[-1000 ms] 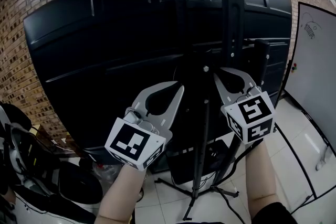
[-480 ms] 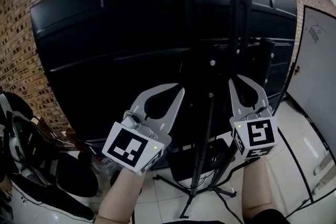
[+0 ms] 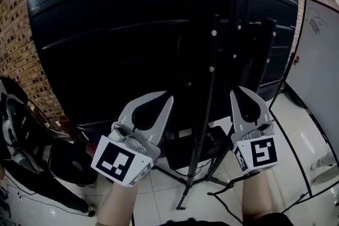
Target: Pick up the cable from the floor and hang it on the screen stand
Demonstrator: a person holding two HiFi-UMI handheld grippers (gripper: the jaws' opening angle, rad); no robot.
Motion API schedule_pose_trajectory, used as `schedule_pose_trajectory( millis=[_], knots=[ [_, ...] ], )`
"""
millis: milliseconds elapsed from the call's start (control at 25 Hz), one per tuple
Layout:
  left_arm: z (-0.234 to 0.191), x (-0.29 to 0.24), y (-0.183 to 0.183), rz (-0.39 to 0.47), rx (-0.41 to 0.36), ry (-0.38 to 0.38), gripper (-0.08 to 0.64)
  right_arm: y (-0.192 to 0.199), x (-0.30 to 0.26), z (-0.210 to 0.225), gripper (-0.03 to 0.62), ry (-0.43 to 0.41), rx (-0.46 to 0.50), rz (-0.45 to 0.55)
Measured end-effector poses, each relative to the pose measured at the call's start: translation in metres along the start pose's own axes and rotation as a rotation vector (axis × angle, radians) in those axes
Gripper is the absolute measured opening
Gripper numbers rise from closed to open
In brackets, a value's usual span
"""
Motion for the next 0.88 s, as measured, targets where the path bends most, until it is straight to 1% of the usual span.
schedule_pose_trajectory(
  millis=[160,320,440,520,600,680,760,880],
  knots=[
    [0.009,0.024,0.018,-0.024,0.052,-0.029,0.002,0.005,0.028,-0.011,0.018,0.009,-0.027,0.016],
    [0.020,0.040,0.035,-0.041,0.058,-0.031,0.002,0.012,0.051,-0.024,0.017,-0.005,-0.040,0.013],
    [0.034,0.057,0.047,-0.044,0.060,-0.022,0.002,0.018,0.072,-0.037,0.010,-0.009,-0.065,0.043],
    [0.046,0.074,0.057,-0.032,0.078,-0.025,0.002,0.023,0.087,-0.047,0.009,-0.015,-0.080,0.064],
    [0.053,0.091,0.070,-0.033,0.102,-0.040,0.002,0.030,0.095,-0.057,0.008,-0.024,-0.079,0.063],
    [0.056,0.106,0.085,-0.063,0.127,-0.061,0.002,0.038,0.099,-0.068,0.008,-0.039,-0.086,0.045],
    [0.058,0.117,0.101,-0.109,0.150,-0.078,0.002,0.047,0.102,-0.076,0.008,-0.054,-0.099,0.025],
    [0.062,0.126,0.118,-0.150,0.183,-0.089,0.002,0.057,0.107,-0.083,0.008,-0.051,-0.119,0.011]
  ],
)
Point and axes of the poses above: the fingertips, and each gripper's own axes: x backward along the fingers, z to its right, y out of its underside, the point moved 4 cm from there along x, backward along the fingers, and after that the axes turned 4 degrees about x, right-handed, at the moved point
